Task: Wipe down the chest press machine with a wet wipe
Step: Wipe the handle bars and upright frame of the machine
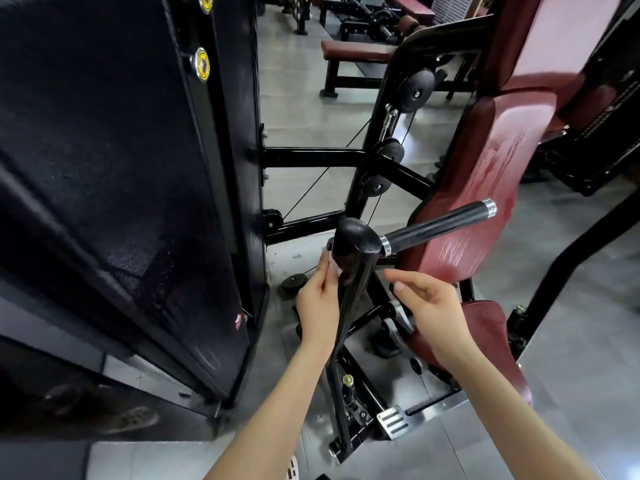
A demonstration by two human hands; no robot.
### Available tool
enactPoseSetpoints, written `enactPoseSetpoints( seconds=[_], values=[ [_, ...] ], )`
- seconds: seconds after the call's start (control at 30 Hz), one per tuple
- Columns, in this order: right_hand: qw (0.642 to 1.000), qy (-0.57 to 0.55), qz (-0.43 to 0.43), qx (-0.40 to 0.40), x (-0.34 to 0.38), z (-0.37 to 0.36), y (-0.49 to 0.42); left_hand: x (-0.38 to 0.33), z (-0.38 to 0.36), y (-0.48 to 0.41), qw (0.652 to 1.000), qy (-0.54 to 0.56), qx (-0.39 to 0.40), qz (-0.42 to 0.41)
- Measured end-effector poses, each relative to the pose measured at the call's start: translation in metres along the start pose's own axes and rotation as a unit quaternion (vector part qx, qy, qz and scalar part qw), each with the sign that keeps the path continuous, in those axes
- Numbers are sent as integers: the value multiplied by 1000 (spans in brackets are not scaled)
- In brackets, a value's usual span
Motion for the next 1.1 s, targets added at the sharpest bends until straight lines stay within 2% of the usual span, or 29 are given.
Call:
enactPoseSetpoints(
  seconds=[0.07,0.17,0.37,0.5,0.57,0.63,0.73,0.8,0.9,1.0,1.03,1.1],
  values=[
    [1000,1,-8,9,-6,0,7,-14,-4,7,998,36,-28,-47],
    [1000,12,-19,21,-15,4,13,-31,-8,9,990,27,-58,-123],
    [1000,-2,-10,13,-23,16,17,37,-17,34,990,-33,-117,-78],
    [999,-39,-16,33,-26,9,12,22,-2,33,981,35,-183,-53],
    [997,-64,-26,47,-28,4,14,2,3,45,981,36,-174,-81],
    [988,-109,-53,92,-30,-4,19,-13,3,62,987,6,-127,-100],
    [966,-189,-92,152,-38,-14,32,-12,-2,79,985,-110,-46,-124],
    [962,-215,-112,123,-47,-13,38,-10,-1,86,965,-211,-11,-153],
    [967,-224,-108,53,-49,-5,35,-9,8,89,960,-228,57,-155],
    [980,-178,-28,-79,-24,4,16,-22,33,71,956,-231,-9,-183],
    [984,-142,7,-106,-16,-1,10,-33,38,63,950,-233,-34,-205],
    [986,-115,55,-111,-7,-29,3,-58,39,49,945,-219,-53,-237]
  ],
)
Point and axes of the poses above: each hand's wrist, its own y-axis away from the middle knuckle, its own z-axis out of the back of the hand, x = y × z, the point moved 5 cm from there along -y, towards the middle knuckle, and after that the axes turned 3 degrees about -y, right-handed, at the moved point
